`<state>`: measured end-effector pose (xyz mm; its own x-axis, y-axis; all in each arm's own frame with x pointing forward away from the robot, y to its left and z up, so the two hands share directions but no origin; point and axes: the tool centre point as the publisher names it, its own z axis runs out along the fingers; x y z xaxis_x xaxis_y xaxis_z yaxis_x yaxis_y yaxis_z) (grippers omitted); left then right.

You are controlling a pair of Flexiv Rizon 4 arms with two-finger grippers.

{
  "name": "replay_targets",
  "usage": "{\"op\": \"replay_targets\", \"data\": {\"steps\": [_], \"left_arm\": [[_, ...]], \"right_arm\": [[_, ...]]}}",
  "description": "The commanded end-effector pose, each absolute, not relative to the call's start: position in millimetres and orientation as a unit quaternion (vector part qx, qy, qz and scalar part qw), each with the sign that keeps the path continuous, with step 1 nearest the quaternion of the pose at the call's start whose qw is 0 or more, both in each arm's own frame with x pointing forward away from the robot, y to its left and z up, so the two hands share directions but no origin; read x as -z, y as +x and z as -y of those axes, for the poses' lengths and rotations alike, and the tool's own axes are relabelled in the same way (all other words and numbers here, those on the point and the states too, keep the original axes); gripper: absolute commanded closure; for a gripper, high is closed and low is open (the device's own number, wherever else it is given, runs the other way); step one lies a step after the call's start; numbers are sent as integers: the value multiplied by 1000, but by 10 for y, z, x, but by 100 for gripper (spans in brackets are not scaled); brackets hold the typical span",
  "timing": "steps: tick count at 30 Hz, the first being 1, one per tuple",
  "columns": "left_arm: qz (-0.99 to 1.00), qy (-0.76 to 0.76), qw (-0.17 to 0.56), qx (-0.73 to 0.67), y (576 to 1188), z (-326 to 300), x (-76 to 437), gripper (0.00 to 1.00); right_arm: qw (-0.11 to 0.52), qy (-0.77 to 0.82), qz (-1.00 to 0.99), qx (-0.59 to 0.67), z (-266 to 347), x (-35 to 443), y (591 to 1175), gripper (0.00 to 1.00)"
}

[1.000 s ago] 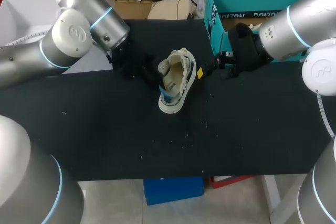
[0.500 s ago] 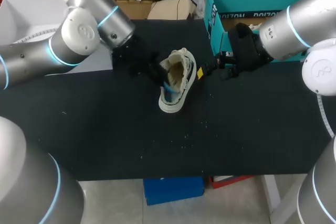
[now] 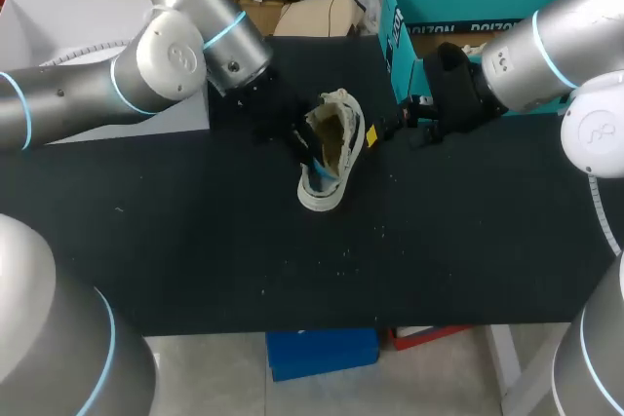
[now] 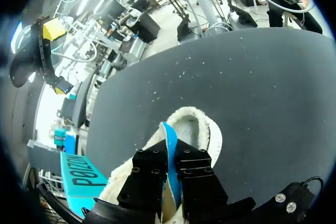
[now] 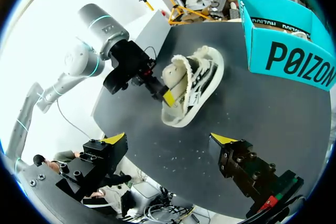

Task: Take the shoe out of the shoebox, open the shoe tongue, remove and reinsert the insole, then place the shoe into the shoebox

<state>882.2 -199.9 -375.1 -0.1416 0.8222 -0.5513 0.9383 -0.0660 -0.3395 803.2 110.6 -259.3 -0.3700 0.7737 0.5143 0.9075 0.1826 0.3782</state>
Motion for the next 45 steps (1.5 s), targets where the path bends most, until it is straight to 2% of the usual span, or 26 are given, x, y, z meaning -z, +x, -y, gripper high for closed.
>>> {"op": "replay_targets", "data": {"steps": [1,17,18,19,22,24,27,29,34,35,37,38,45], "left_arm": [[-684,656,67,311,8843,2063,3787,100],[-682,680,-6,269,8714,2066,3979,100],[-677,683,-8,275,8693,2069,3966,75],[-672,686,-11,279,8674,2071,3951,65],[-661,698,-33,273,8624,2045,3859,51],[-660,705,-48,255,8596,2002,3748,37],[-654,715,-65,240,8599,1934,3548,43],[-651,719,-65,236,8624,1905,3426,52],[-653,733,-68,178,8724,1912,3292,65],[-655,734,-68,163,8744,1918,3298,72],[-660,734,-72,145,8776,1926,3355,95],[-661,735,-77,129,8783,1929,3397,100],[-675,725,-78,110,8802,1942,3693,100]], "right_arm": [[103,-552,762,321,-1118,2591,8037,0],[103,-552,762,321,-1118,2591,8037,0],[103,-552,762,321,-1118,2591,8037,0],[103,-552,762,321,-1118,2591,8037,0],[103,-552,762,321,-1118,2591,8037,0],[103,-552,762,321,-1118,2591,8037,0],[103,-552,762,321,-1118,2591,8037,0],[103,-552,762,321,-1118,2591,8037,0],[103,-552,762,321,-1118,2591,8037,0],[103,-552,762,321,-1118,2591,8037,0],[103,-552,762,321,-1118,2591,8037,0],[103,-552,762,321,-1118,2591,8037,0],[103,-552,762,321,-1118,2591,8037,0]]}}
